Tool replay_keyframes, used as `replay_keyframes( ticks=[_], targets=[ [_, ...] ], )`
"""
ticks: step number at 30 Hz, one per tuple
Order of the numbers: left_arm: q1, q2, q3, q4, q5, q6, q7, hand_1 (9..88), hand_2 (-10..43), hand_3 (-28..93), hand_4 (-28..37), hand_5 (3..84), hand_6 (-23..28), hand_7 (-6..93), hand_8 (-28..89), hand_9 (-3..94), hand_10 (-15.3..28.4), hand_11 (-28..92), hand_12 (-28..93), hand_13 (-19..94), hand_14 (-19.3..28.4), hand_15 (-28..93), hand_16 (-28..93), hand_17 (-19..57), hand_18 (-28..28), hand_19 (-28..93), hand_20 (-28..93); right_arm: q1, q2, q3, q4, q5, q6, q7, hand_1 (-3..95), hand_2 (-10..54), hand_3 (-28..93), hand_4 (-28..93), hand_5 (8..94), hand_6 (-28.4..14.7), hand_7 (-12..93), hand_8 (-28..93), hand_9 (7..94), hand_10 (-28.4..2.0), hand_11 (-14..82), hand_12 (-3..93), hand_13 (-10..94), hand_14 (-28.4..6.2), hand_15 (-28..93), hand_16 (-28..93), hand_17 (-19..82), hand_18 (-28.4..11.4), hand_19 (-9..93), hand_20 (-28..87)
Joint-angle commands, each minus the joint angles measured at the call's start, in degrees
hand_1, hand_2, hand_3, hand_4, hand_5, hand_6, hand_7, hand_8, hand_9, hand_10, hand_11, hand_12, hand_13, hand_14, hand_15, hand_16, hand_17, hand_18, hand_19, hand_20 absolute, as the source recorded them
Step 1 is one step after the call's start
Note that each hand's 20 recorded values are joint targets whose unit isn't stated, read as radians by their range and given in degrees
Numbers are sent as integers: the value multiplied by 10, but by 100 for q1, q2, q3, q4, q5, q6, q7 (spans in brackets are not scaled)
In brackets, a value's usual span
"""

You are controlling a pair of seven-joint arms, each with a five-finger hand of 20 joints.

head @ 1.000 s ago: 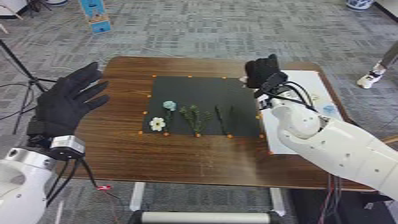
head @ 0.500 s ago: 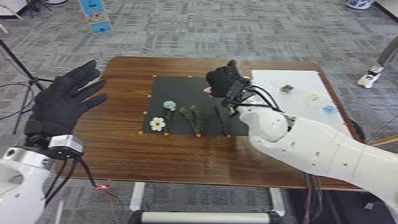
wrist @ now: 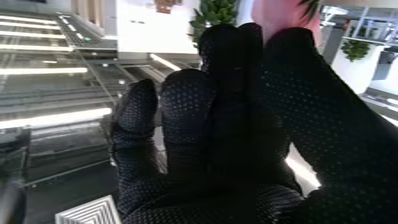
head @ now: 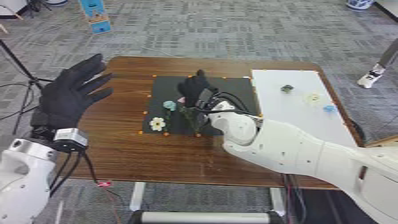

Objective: Arrange flowers

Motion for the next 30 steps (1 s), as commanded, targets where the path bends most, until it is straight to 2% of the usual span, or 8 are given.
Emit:
replay_keyframes(
  ticks=[1, 7, 10, 14, 22, 24, 30],
  targets=[
    [-260, 108, 101, 33, 0, -93, -19, 199, -70, 671, -283, 249, 28, 170, -92, 204, 102, 164, 152, 179, 130, 153, 41, -129, 226, 394, 67, 94, -70, -72, -134, -84, 43, 209, 476, -95, 808, -283, 655, 36, 557, 17, 731, -70, 313, 517, 579, -67, 730, 432, 229, -194, 764, 567],
    [-383, 146, 207, 73, -1, -110, 47, 198, -70, 672, -283, 249, 28, 171, -92, 205, 102, 163, 151, 180, 129, 153, 41, -129, 226, 394, 66, 137, -308, -204, 269, -120, 48, 202, 477, -95, 804, -283, 659, 36, 554, 5, 732, -70, 308, 516, 581, -65, 728, 431, 232, -193, 767, 568],
    [-480, 152, 286, 105, 0, -132, 49, 199, -70, 671, -283, 249, 27, 172, -92, 204, 103, 164, 151, 179, 130, 154, 41, -129, 225, 394, 66, 190, -493, -327, 579, -172, 142, 215, 478, -95, 802, -283, 660, 37, 555, 2, 732, -70, 306, 516, 584, -64, 731, 430, 236, -194, 775, 571],
    [-604, 179, 390, 153, 1, -179, 29, 197, -70, 673, -283, 249, 27, 171, -93, 204, 102, 165, 151, 179, 129, 153, 41, -129, 225, 394, 66, 227, -529, -346, 683, -225, 138, 248, 478, -95, 802, -283, 661, 37, 554, 0, 734, -70, 305, 516, 584, -65, 732, 431, 236, -194, 776, 571],
    [-533, 163, 339, 127, 2, -182, 45, 198, -69, 671, -283, 249, 28, 170, -92, 204, 102, 164, 151, 179, 129, 153, 41, -128, 225, 394, 67, 310, -537, -470, 722, -197, 178, 267, 478, -95, 801, -283, 661, 38, 555, -3, 734, -69, 303, 518, 582, -65, 731, 434, 236, -193, 774, 571],
    [-546, 168, 351, 129, -5, -154, 47, 199, -68, 670, -283, 250, 28, 169, -92, 204, 102, 164, 151, 179, 129, 153, 41, -128, 225, 394, 67, 297, -561, -462, 759, -251, 178, 279, 478, -95, 800, -283, 660, 38, 556, -3, 735, -69, 302, 518, 582, -64, 731, 433, 236, -193, 774, 570],
    [-615, 170, 404, 162, -1, -183, 15, 198, -69, 673, -283, 250, 28, 170, -92, 204, 102, 164, 151, 179, 129, 155, 41, -128, 225, 394, 67, 314, -613, -472, 782, -201, 186, 316, 476, -95, 801, -283, 661, 41, 554, -4, 735, -68, 300, 517, 581, -65, 731, 432, 236, -193, 774, 569]
  ],
)
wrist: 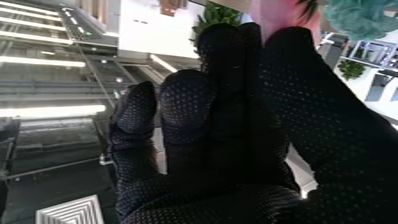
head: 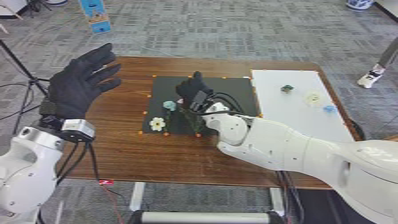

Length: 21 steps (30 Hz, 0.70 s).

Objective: Arrange flowers

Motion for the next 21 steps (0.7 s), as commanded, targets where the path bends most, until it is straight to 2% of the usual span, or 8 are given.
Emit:
replay_keyframes(
  ticks=[1, 5, 11, 21],
  targets=[
    [-65, 4, 33, 12, -1, -49, 0, 198, -69, 673, -283, 250, 28, 169, -92, 204, 102, 165, 151, 179, 129, 154, 41, -128, 225, 394, 67, 132, -136, -16, 36, -128, 57, 89, 471, -95, 802, -283, 657, 43, 551, -3, 736, -67, 294, 514, 581, -66, 731, 432, 235, -193, 774, 570],
    [-81, 9, 38, 17, -4, -59, -2, 198, -69, 673, -283, 249, 28, 168, -91, 204, 102, 163, 150, 179, 129, 154, 41, -129, 225, 394, 67, 97, -75, 54, -74, -118, -232, 88, 439, -95, 780, -283, 624, 45, 501, -19, 720, -60, 238, 479, 561, -69, 755, 377, 226, -192, 769, 569],
    [-61, -1, 18, 10, -3, -37, -17, 199, -68, 672, -283, 250, 29, 166, -90, 204, 101, 163, 152, 179, 129, 154, 40, -128, 224, 394, 67, 59, -22, 127, -113, -179, -517, 130, 397, -95, 787, -283, 581, 39, 457, -25, 640, -72, 334, 353, 528, -80, 764, 340, 207, -191, 760, 570],
    [-50, -10, 20, 8, -8, -45, -14, 198, -66, 674, -283, 250, 28, 170, -92, 204, 102, 165, 151, 180, 129, 155, 40, -128, 224, 394, 67, 149, -37, -3, 35, -314, -601, 388, 410, -95, 794, -283, 573, 37, 452, -25, 625, -72, 335, 337, 513, -83, 763, 329, 203, -191, 757, 569]
  ],
)
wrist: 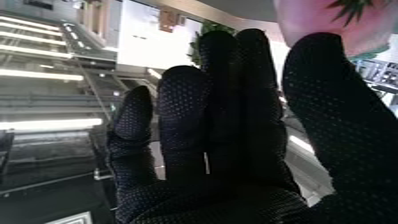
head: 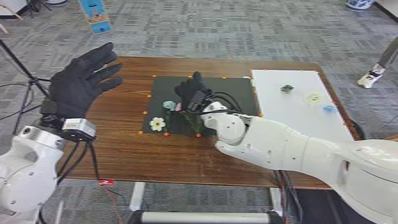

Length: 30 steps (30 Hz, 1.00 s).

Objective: Arrange flowers

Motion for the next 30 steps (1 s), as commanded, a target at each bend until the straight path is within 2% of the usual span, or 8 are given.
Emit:
replay_keyframes(
  ticks=[1, 7, 11, 16, 24, 26, 28, 30],
  targets=[
    [25, -23, -28, -18, -5, -25, -11, 199, -66, 674, -283, 250, 28, 171, -92, 205, 102, 165, 150, 180, 129, 155, 40, -128, 224, 394, 67, 142, -1, -76, 103, -214, -110, 275, 411, -95, 794, -283, 573, 37, 454, -25, 625, -71, 334, 341, 513, -83, 764, 328, 203, -191, 757, 569],
    [46, -29, -51, -26, -4, -46, -3, 199, -65, 674, -283, 250, 27, 172, -93, 205, 103, 166, 150, 179, 130, 155, 40, -128, 224, 394, 67, 135, 106, 14, -19, -253, -382, 366, 426, -95, 805, -283, 566, 37, 459, -29, 607, -69, 314, 363, 500, -86, 764, 327, 199, -187, 756, 566],
    [64, -38, -75, -30, -5, -38, -11, 200, -64, 674, -283, 250, 28, 172, -94, 204, 102, 166, 150, 179, 130, 156, 40, -128, 224, 394, 67, 124, 236, 102, -220, -250, -482, 333, 415, -95, 825, -283, 558, 37, 445, -29, 593, -73, 329, 348, 484, -90, 764, 330, 191, -186, 752, 565],
    [101, -49, -110, -46, -11, -32, -16, 201, -64, 674, -283, 250, 28, 172, -93, 204, 102, 166, 150, 179, 129, 156, 40, -128, 224, 394, 67, 96, 429, 209, -575, -259, -492, 282, 390, -95, 844, -283, 555, 35, 419, -34, 554, -87, 392, 271, 467, -96, 768, 320, 183, -188, 750, 568],
    [109, -67, -107, -53, -7, -19, -23, 200, -64, 674, -283, 250, 27, 173, -94, 204, 102, 166, 150, 179, 129, 157, 40, -127, 224, 395, 67, 4, 558, 429, -952, -247, -695, 266, 372, -95, 855, -283, 556, 32, 403, -50, 549, -88, 392, 268, 461, -102, 769, 318, 180, -189, 750, 568],
    [119, -77, -98, -53, 0, -11, -22, 200, -64, 675, -283, 250, 28, 172, -94, 205, 102, 165, 149, 179, 129, 157, 40, -128, 224, 395, 67, -36, 612, 527, -1052, -196, -693, 271, 364, -95, 860, -283, 555, 30, 388, -69, 545, -90, 389, 267, 460, -104, 770, 317, 178, -190, 751, 569],
    [158, -120, -92, -57, -10, -13, -66, 200, -64, 676, -283, 250, 27, 172, -94, 204, 102, 166, 149, 179, 129, 157, 39, -128, 224, 394, 66, -165, 766, 771, -1270, -211, -786, 309, 352, -95, 872, -283, 554, 28, 381, -150, 538, -93, 385, 269, 457, -107, 771, 316, 177, -193, 751, 571],
    [185, -145, -109, -53, -19, -39, -113, 201, -64, 675, -283, 250, 28, 172, -94, 204, 102, 166, 150, 179, 129, 156, 39, -128, 224, 394, 66, -319, 988, 1037, -1495, -163, -741, 360, 343, -95, 873, -283, 537, 19, 371, -165, 526, -100, 380, 268, 450, -113, 771, 315, 175, -194, 752, 572]
  ],
)
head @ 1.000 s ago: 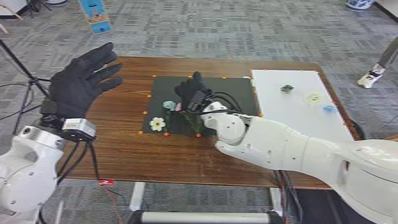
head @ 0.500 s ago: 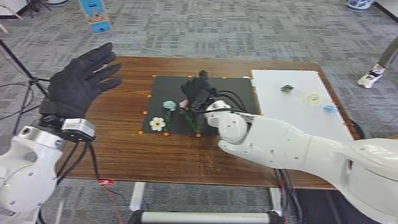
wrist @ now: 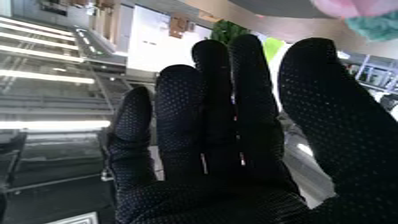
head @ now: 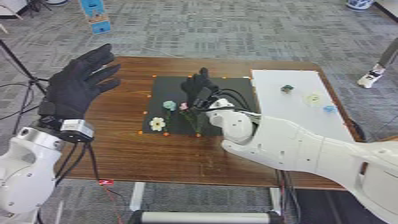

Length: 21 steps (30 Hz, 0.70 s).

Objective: Arrange flowers

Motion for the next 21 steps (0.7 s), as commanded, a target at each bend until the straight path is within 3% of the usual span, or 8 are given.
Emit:
replay_keyframes(
  ticks=[1, 4, 9, 14, 16, 21],
  targets=[
    [146, -145, -57, -60, -17, -15, -112, 200, -64, 676, -283, 250, 27, 172, -94, 204, 102, 166, 150, 179, 129, 156, 39, -128, 224, 394, 66, -395, 559, 887, -707, -1, -198, 49, 335, -95, 871, -283, 510, 8, 355, -167, 507, -107, 377, 269, 441, -118, 773, 315, 174, -196, 753, 571],
    [296, -199, -174, -119, -9, 38, -86, 200, -64, 676, -283, 250, 27, 173, -93, 204, 102, 166, 150, 179, 130, 157, 39, -128, 224, 394, 66, -759, 977, 1494, -1013, 73, -368, 63, 304, -95, 858, -283, 431, -27, 298, -140, 417, -131, 357, 274, 402, -132, 778, 306, 164, -203, 752, 564],
    [423, -282, -225, -129, -17, 5, -142, 201, -65, 675, -283, 250, 27, 174, -94, 205, 103, 166, 149, 179, 129, 157, 39, -128, 224, 394, 66, -1546, 1829, 2453, -1427, 105, -223, 338, 285, -95, 804, -283, 329, -70, 215, -99, 316, -158, 301, 266, 344, -149, 770, 277, 153, -207, 752, 556],
    [709, -375, -385, -223, -8, 64, -130, 202, -64, 674, -283, 250, 27, 174, -95, 205, 103, 166, 149, 180, 130, 157, 39, -128, 224, 395, 67, -2395, 2423, 3440, -1453, 252, -141, 269, 266, -95, 757, -283, 302, -81, 178, -78, 283, -165, 256, 260, 309, -153, 750, 252, 143, -211, 747, 556],
    [791, -397, -448, -254, -8, 47, -112, 202, -64, 674, -283, 250, 27, 175, -95, 205, 102, 166, 149, 180, 130, 158, 38, -128, 224, 395, 66, -2711, 2635, 3842, -1557, 503, -447, 313, 226, -95, 773, -283, 301, -83, 163, -74, 282, -168, 234, 258, 299, -156, 741, 249, 136, -215, 740, 558],
    [929, -449, -555, -301, 2, 104, -31, 200, -65, 676, -283, 250, 28, 173, -94, 205, 103, 167, 149, 180, 130, 158, 39, -128, 224, 395, 66, -3322, 3162, 4458, -1730, 688, -611, 685, 177, -95, 783, -283, 272, -93, 98, -55, 257, -175, 103, 225, 250, -166, 682, 232, 109, -225, 696, 554]
  ],
)
